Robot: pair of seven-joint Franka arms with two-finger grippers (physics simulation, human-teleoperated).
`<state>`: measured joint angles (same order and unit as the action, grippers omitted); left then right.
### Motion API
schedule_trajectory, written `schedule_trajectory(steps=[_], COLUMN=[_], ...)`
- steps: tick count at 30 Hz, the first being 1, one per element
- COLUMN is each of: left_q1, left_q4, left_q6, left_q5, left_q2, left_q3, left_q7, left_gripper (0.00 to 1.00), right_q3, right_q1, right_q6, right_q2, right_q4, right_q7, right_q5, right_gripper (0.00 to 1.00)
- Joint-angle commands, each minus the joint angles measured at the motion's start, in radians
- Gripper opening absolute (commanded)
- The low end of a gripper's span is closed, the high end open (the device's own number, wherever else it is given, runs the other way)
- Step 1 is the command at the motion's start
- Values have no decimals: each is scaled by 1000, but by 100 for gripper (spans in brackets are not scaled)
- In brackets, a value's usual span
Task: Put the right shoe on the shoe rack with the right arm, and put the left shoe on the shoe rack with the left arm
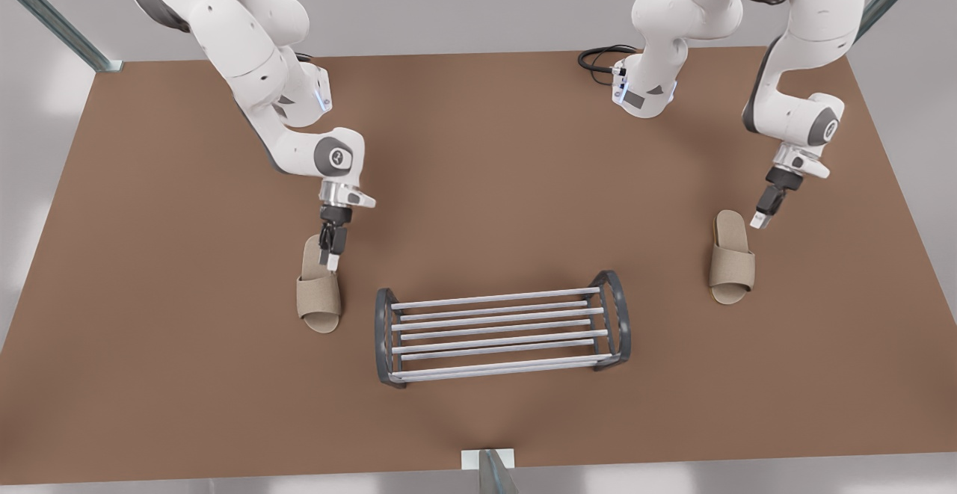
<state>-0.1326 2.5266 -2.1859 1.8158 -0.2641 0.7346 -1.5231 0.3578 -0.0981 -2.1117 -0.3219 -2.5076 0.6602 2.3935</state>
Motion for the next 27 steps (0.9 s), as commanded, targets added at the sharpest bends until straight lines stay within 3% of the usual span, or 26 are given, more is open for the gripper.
schedule_trajectory(steps=[1, 7, 11, 25, 27], left_q1=[-2, -18, -32, -33, -33], left_q4=[0, 0, -2, -46, -60], left_q6=[-17, -15, -18, -25, -26], left_q5=[117, 123, 214, 241, 250], left_q2=[-4, -4, -12, -61, -72], left_q3=[-14, -60, -136, -167, -181], left_q7=[-631, -255, -247, -220, -220], left_gripper=[100, 100, 100, 100, 100], right_q3=[-28, -54, -66, -149, -149], right_q1=[3, -8, -2, 0, 0], right_q6=[45, 134, 183, 180, 182], right_q2=[-3, -55, -85, -141, -143], right_q4=[-4, -4, -2, 35, 35], right_q7=[604, 621, 622, 648, 648], right_q5=[145, 211, 254, 394, 395], right_gripper=[100, 100, 100, 100, 84])
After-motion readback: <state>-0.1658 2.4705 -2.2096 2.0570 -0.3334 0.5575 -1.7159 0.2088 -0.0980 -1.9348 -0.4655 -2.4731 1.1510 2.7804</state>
